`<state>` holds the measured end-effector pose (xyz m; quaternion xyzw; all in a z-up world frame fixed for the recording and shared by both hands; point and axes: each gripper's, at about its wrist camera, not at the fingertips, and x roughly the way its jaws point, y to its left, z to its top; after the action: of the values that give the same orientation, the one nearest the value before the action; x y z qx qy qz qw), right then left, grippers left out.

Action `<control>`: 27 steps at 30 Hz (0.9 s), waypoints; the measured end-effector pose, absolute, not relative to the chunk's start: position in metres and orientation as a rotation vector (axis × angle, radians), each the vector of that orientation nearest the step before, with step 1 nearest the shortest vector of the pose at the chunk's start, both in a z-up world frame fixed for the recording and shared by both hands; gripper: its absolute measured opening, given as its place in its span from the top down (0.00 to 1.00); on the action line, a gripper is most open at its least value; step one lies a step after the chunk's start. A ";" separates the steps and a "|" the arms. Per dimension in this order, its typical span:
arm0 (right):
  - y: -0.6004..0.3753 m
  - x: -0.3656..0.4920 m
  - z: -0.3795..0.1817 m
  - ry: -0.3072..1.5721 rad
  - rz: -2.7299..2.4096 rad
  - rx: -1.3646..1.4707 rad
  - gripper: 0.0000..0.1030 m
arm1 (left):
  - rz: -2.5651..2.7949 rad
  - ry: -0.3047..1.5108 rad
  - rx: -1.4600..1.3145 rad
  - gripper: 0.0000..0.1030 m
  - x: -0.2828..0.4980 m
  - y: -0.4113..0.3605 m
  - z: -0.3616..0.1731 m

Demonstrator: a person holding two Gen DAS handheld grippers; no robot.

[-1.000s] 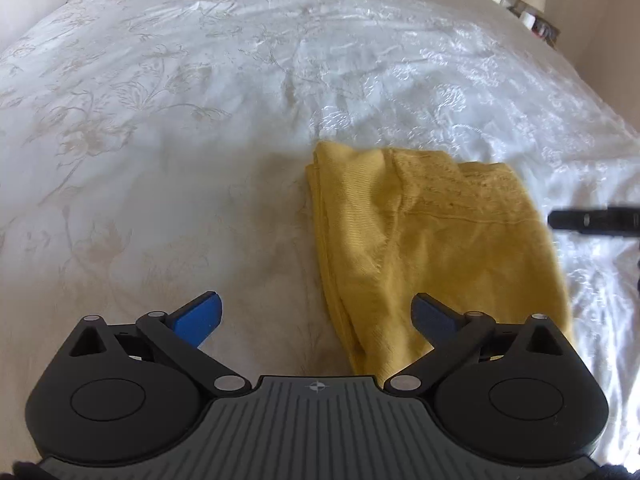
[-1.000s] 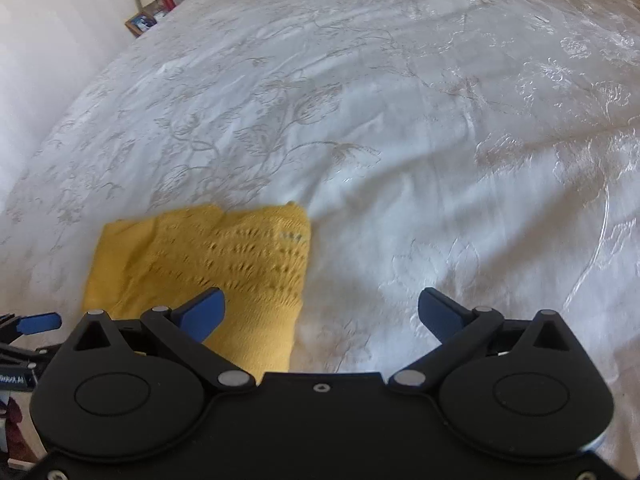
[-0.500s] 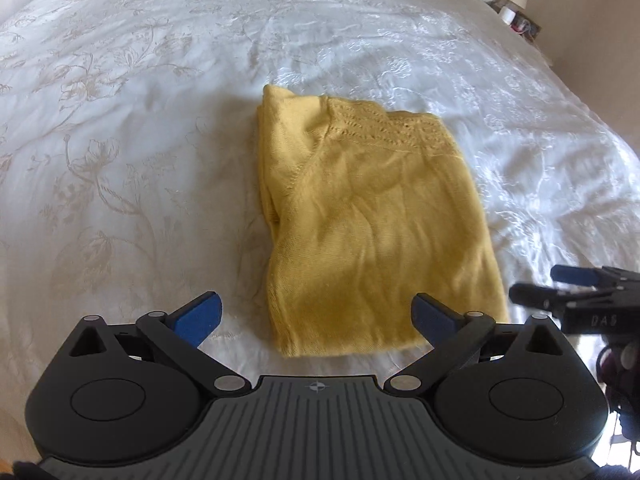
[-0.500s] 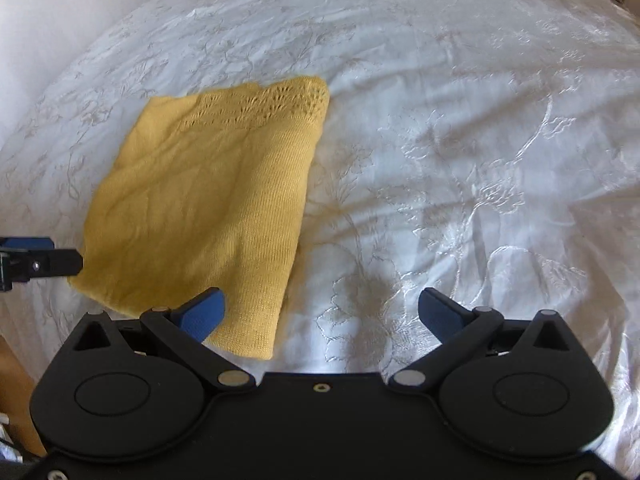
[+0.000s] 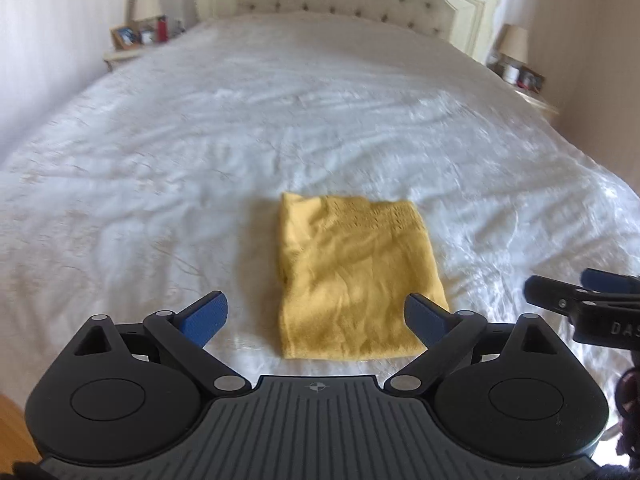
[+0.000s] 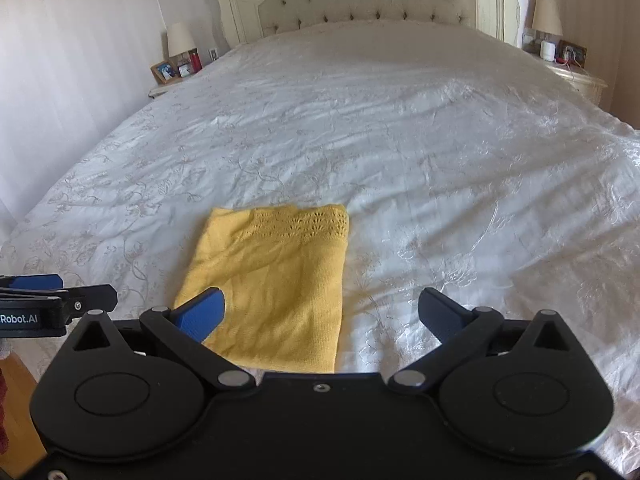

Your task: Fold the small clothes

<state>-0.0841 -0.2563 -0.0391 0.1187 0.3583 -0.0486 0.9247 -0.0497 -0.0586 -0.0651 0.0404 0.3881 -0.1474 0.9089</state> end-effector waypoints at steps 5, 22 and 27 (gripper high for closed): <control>-0.243 -0.107 -0.017 0.704 -0.145 0.185 0.01 | -0.231 0.772 0.102 0.07 -0.073 -0.053 -0.049; -0.217 -0.161 -0.001 0.758 -0.169 0.175 0.01 | -0.192 0.788 0.173 0.07 -0.127 -0.044 -0.042; -0.216 -0.166 0.000 0.763 -0.165 0.195 0.01 | -0.186 0.826 0.159 0.07 -0.131 -0.042 -0.044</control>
<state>-0.1656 -0.2159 0.0005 0.0947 0.3712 -0.0804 0.9202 -0.1306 -0.0421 -0.0438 0.0769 0.4003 -0.0901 0.9087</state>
